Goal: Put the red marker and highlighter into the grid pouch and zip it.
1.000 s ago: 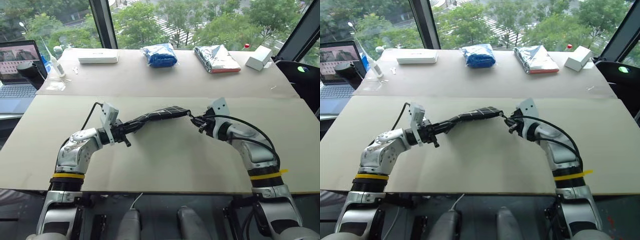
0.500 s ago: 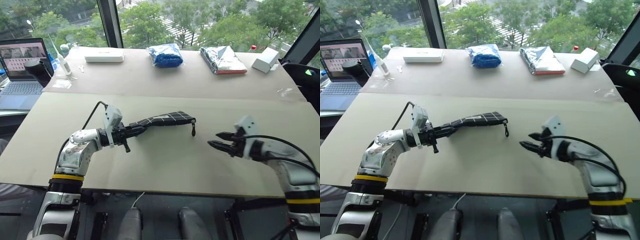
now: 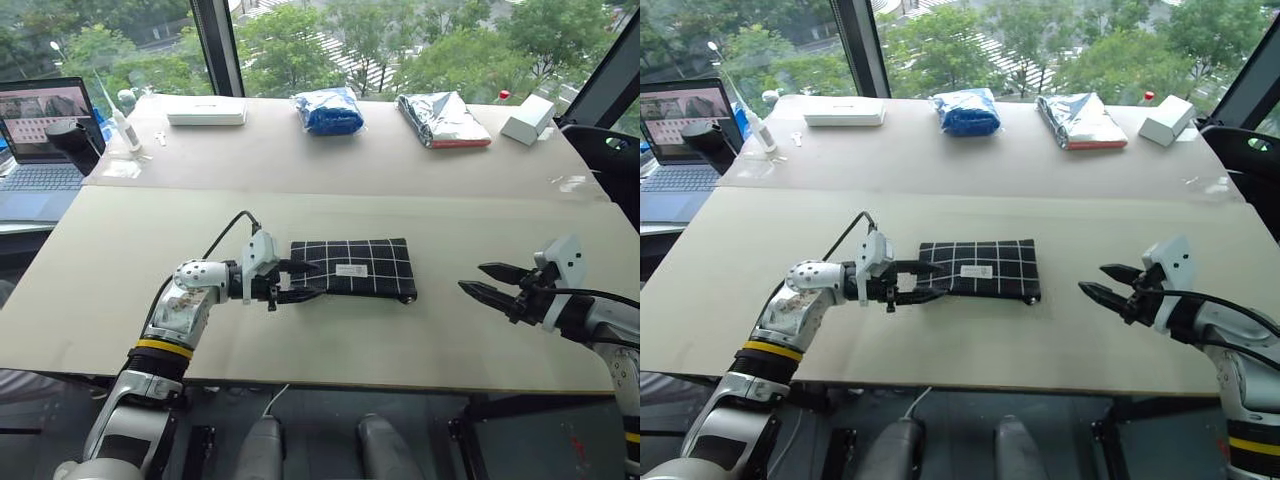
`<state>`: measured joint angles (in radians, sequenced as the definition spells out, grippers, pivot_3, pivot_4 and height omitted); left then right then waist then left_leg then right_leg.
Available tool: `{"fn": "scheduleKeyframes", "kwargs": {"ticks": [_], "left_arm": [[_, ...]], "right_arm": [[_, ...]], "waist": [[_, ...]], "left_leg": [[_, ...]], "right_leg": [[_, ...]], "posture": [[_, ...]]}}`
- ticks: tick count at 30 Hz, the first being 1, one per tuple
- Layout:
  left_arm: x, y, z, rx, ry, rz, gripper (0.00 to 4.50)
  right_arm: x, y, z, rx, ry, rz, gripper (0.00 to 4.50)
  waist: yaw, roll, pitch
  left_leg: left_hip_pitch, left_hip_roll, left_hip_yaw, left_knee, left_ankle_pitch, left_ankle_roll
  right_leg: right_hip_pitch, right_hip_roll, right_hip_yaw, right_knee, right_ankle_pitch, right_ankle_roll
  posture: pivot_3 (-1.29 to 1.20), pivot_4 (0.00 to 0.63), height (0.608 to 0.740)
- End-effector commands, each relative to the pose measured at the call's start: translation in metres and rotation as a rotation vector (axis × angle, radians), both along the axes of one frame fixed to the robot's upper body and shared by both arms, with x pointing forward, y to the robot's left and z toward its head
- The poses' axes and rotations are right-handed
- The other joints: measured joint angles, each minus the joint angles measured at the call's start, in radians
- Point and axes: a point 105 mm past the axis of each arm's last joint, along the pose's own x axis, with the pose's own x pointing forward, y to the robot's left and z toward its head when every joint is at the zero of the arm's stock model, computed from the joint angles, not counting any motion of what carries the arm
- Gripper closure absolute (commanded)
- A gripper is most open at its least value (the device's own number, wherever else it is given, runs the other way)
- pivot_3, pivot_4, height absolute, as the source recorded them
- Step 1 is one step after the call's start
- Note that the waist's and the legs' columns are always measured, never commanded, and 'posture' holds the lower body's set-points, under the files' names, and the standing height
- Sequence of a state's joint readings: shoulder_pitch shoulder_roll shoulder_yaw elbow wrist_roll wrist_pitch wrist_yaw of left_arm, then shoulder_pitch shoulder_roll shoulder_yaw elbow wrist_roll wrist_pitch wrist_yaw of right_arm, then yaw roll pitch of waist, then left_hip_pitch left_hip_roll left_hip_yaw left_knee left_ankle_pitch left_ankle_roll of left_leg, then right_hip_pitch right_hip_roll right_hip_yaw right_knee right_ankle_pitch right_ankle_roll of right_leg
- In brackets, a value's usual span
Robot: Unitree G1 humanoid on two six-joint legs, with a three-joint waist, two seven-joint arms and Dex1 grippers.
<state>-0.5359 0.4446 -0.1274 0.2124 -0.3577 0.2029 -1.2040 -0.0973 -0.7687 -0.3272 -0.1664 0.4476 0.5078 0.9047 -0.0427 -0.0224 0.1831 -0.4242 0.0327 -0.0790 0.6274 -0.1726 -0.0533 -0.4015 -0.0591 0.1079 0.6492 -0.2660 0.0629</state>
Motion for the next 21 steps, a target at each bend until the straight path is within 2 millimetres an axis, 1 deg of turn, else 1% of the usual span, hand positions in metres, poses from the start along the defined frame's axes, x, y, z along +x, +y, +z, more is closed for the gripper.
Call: {"fn": "scheduleKeyframes", "kwargs": {"ticks": [1, 3, 6, 8, 10, 12, 14, 17, 21], "left_arm": [[-0.009, 0.008, 0.019, -0.080, 0.047, 0.008, 0.48], [-0.013, 0.021, 0.021, -0.087, 0.087, 0.049, 0.48], [-0.008, 0.044, 0.020, -0.081, 0.108, 0.216, 0.48], [-0.010, 0.065, 0.021, -0.124, 0.171, 0.300, 0.48], [-0.012, 0.087, 0.022, -0.163, 0.197, 0.407, 0.48], [-0.014, 0.115, 0.015, -0.159, 0.214, 0.565, 0.48], [-0.020, 0.134, 0.011, -0.173, 0.223, 0.666, 0.48], [-0.028, 0.147, 0.008, -0.201, 0.236, 0.751, 0.48], [-0.034, 0.153, 0.005, -0.218, 0.244, 0.813, 0.48]], "right_arm": [[0.001, -0.001, 0.010, -0.008, -0.052, -0.001, 1.54], [0.003, -0.004, 0.011, -0.001, -0.058, -0.011, 1.54], [0.006, -0.009, 0.013, 0.027, -0.068, -0.028, 1.54], [0.009, -0.013, 0.013, 0.046, -0.072, -0.043, 1.54], [0.012, -0.017, 0.011, 0.063, -0.072, -0.058, 1.54], [0.017, -0.019, 0.006, 0.073, -0.065, -0.076, 1.54], [0.023, -0.020, 0.003, 0.076, -0.062, -0.083, 1.54], [0.031, -0.018, 0.002, 0.081, -0.060, -0.080, 1.54], [0.041, -0.014, 0.002, 0.079, -0.059, -0.069, 1.54]], "waist": [[-0.001, 0.000, 0.000], [-0.005, 0.000, 0.000], [-0.008, 0.000, 0.000], [-0.005, 0.000, 0.000], [-0.005, 0.000, 0.000], [-0.006, 0.000, 0.000], [-0.005, 0.000, 0.000], [-0.002, 0.000, 0.000], [0.003, 0.000, 0.000]], "left_leg": [[0.000, 0.000, 0.000, 0.000, 0.000, 0.000], [0.000, 0.000, 0.000, 0.000, 0.000, 0.000], [0.001, 0.001, 0.000, -0.001, 0.000, 0.000], [0.001, 0.001, 0.000, -0.001, 0.000, 0.000], [0.001, 0.001, 0.000, 0.000, 0.000, 0.000], [0.001, 0.001, 0.000, 0.000, 0.000, 0.000], [0.001, 0.001, 0.000, -0.001, 0.000, 0.000], [0.001, 0.001, 0.000, 0.000, 0.000, 0.000], [0.002, 0.001, 0.000, 0.000, 0.000, 0.000]], "right_leg": [[0.000, 0.000, 0.000, 0.000, 0.000, 0.000], [0.000, 0.000, 0.000, 0.000, 0.000, 0.000], [0.000, 0.001, 0.000, 0.000, 0.000, 0.000], [0.000, 0.000, 0.000, 0.000, 0.000, 0.000], [0.000, 0.000, 0.000, 0.000, 0.000, 0.000], [0.000, 0.000, 0.000, 0.000, 0.000, 0.000], [0.000, 0.000, 0.000, 0.000, 0.000, -0.001], [0.000, 0.000, 0.000, 0.000, 0.000, -0.001], [0.001, 0.000, 0.000, 0.000, 0.000, -0.001]], "posture": [[0.00, 0.150, 0.740], [0.00, 0.150, 0.740], [0.00, 0.150, 0.740], [0.00, 0.150, 0.740], [0.00, 0.150, 0.740], [0.00, 0.150, 0.740], [0.00, 0.150, 0.740], [0.00, 0.150, 0.740], [0.00, 0.150, 0.740]]}}
